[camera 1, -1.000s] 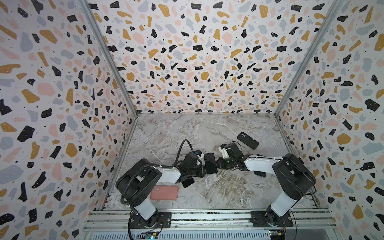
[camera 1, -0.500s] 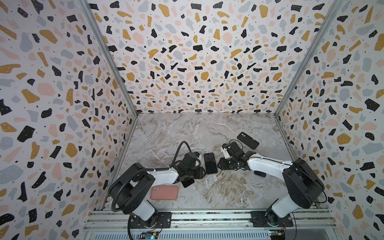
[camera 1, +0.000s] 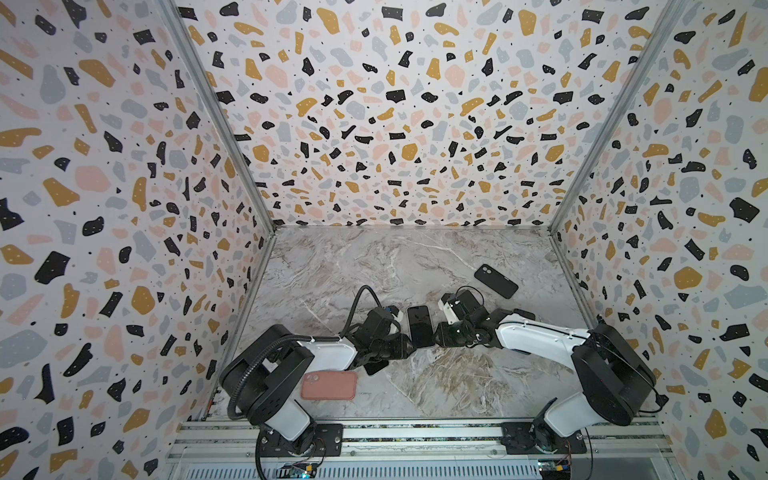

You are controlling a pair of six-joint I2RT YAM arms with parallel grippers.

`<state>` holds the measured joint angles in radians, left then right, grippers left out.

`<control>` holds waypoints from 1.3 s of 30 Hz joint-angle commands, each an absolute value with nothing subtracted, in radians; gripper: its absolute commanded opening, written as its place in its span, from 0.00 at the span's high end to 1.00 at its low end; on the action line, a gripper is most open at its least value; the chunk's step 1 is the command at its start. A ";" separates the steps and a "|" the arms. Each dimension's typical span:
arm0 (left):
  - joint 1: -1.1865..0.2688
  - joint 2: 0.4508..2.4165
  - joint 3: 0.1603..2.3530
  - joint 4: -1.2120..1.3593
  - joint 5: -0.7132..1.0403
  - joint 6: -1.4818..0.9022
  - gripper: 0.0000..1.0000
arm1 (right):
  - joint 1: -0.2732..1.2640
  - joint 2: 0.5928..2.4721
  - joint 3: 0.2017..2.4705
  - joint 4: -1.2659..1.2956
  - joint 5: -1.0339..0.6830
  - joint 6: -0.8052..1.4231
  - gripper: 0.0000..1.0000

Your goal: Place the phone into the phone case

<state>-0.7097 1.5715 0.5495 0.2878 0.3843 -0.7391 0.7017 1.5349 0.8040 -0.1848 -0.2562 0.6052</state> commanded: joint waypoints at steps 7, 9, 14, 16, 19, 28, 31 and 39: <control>-0.713 1.612 0.526 0.367 0.394 -0.777 0.65 | 0.709 1.567 0.786 -0.145 -0.281 0.619 0.73; -0.713 1.617 0.526 0.373 0.393 -0.779 0.65 | 0.710 1.575 0.786 -0.137 -0.287 0.621 0.74; -0.713 1.628 0.526 0.373 0.389 -0.778 0.66 | 0.712 1.590 0.785 -0.124 -0.298 0.625 0.75; -0.713 1.631 0.524 0.373 0.389 -0.778 0.67 | 0.712 1.595 0.785 -0.120 -0.303 0.624 0.76; -0.713 1.634 0.521 0.378 0.389 -0.781 0.67 | 0.712 1.602 0.784 -0.114 -0.311 0.627 0.76; -0.713 1.653 0.520 0.391 0.391 -0.783 0.68 | 0.724 1.623 0.764 -0.078 -0.342 0.644 0.80; -0.713 1.675 0.517 0.405 0.393 -0.783 0.68 | 0.729 1.629 0.761 -0.076 -0.345 0.647 0.80; -0.713 1.696 0.492 0.468 0.412 -0.812 0.69 | 0.760 1.653 0.747 -0.057 -0.347 0.663 0.84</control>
